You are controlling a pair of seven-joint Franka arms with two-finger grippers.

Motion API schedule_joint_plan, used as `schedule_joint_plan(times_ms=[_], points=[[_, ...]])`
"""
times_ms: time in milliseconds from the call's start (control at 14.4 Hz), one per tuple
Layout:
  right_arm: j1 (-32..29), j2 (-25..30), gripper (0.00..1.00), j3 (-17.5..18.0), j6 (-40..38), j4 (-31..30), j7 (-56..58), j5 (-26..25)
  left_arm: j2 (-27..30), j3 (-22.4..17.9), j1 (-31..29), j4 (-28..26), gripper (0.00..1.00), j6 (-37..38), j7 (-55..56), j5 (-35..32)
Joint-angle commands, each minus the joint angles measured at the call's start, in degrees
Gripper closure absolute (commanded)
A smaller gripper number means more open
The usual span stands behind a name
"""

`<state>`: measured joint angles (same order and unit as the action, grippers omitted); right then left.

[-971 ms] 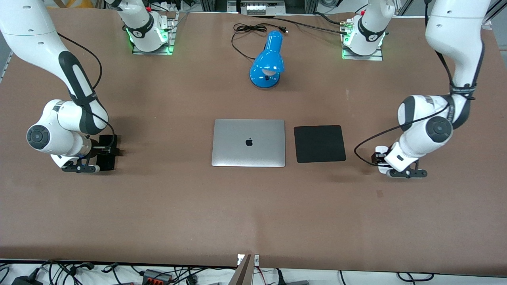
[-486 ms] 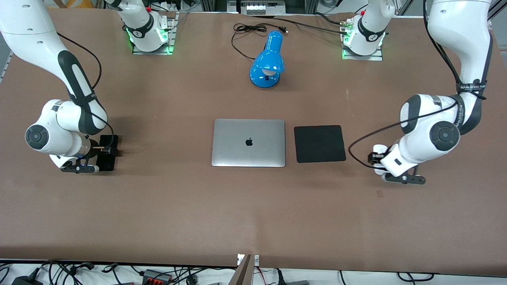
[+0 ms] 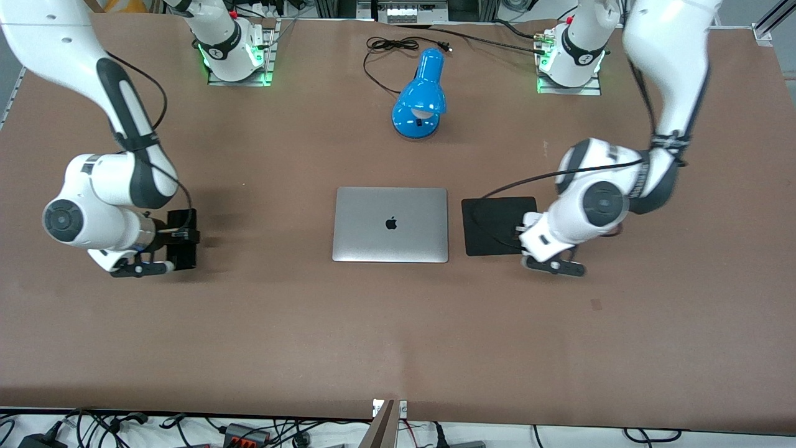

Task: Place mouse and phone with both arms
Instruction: 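Carry the phone beside the laptop while the left gripper carries mouse onto pad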

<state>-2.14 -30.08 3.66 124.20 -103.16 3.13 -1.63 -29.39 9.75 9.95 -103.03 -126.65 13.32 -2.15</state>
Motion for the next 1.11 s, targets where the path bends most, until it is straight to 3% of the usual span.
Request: schedule_joint_plan(times_ms=[0, 139, 416, 555, 694, 1040], points=[[5.0, -0.3, 0.85, 1.2, -0.4, 0.8, -5.8, 0.6, 0.4, -0.1, 0.0, -7.3, 0.82, -10.1, 2.4, -1.1], [9.8, -0.3, 0.85, 1.2, 0.0, 0.9, -10.7, 2.5, -0.7, -0.2, 0.2, -10.2, 0.82, -14.7, 2.7, -2.3], [17.9, -1.5, 0.85, 1.1, 2.1, 0.8, -24.5, 5.0, -2.2, -0.1, 0.3, -10.9, 0.81, -15.0, 5.2, -3.9], [20.7, -3.2, 0.85, 1.1, 5.3, 0.7, -28.9, 5.0, -2.8, 0.0, 0.3, -11.0, 0.64, -16.1, 5.8, -3.9], [22.7, -4.9, 0.85, 1.1, 9.1, 0.6, -31.6, 5.0, -3.4, 0.1, 0.1, -10.9, 0.00, -16.0, 9.2, -4.0], [22.8, -6.6, 0.84, 1.1, 10.6, 0.1, -31.7, 4.9, 0.1, 0.0, 0.1, -9.9, 0.00, -12.7, 10.2, -3.9]])
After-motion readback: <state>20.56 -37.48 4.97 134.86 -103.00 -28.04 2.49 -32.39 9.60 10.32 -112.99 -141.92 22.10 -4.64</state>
